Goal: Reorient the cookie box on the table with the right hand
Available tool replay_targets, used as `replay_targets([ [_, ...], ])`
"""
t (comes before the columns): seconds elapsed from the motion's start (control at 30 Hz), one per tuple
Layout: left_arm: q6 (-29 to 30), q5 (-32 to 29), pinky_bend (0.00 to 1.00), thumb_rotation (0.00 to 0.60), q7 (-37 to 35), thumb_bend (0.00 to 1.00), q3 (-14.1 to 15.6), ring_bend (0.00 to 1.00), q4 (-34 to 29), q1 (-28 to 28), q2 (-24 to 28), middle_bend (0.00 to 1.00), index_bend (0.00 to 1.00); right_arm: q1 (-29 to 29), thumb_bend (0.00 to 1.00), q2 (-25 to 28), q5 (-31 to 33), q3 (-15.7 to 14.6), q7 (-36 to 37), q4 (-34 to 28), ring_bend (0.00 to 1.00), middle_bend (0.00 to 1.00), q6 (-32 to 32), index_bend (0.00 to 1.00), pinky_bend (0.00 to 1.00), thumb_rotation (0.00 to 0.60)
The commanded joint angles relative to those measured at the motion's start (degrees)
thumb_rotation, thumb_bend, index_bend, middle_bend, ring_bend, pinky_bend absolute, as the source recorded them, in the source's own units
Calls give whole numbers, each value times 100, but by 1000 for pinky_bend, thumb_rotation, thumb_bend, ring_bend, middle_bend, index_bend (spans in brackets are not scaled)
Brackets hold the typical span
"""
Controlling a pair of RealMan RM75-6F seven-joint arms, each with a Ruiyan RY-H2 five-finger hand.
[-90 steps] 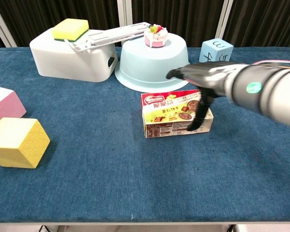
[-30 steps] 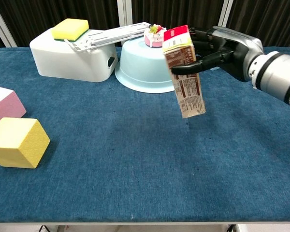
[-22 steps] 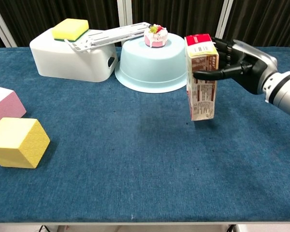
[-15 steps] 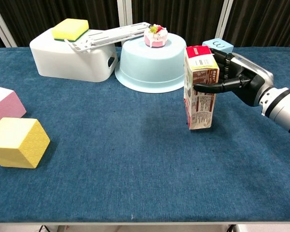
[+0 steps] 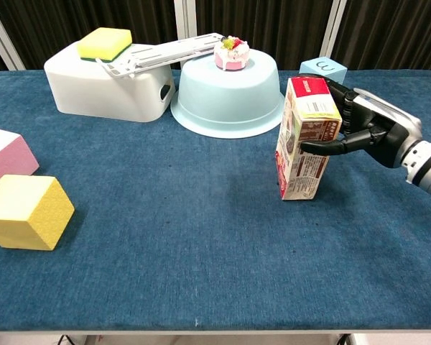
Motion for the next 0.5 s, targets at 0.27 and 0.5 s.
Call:
replay_targets([
  [0.27,-1,-8,0,600,-40,132,13,0,46,14,5,0,0,-330,25,1501,120,-250,-1897,-1706,0,0,87,0,0,600],
  [0.5,15,20,0,600,-26,132,8,0,22,2,8,0,0,-365,0,2833,649,0,-3501,-3957,0,0,-190,0,0,600],
])
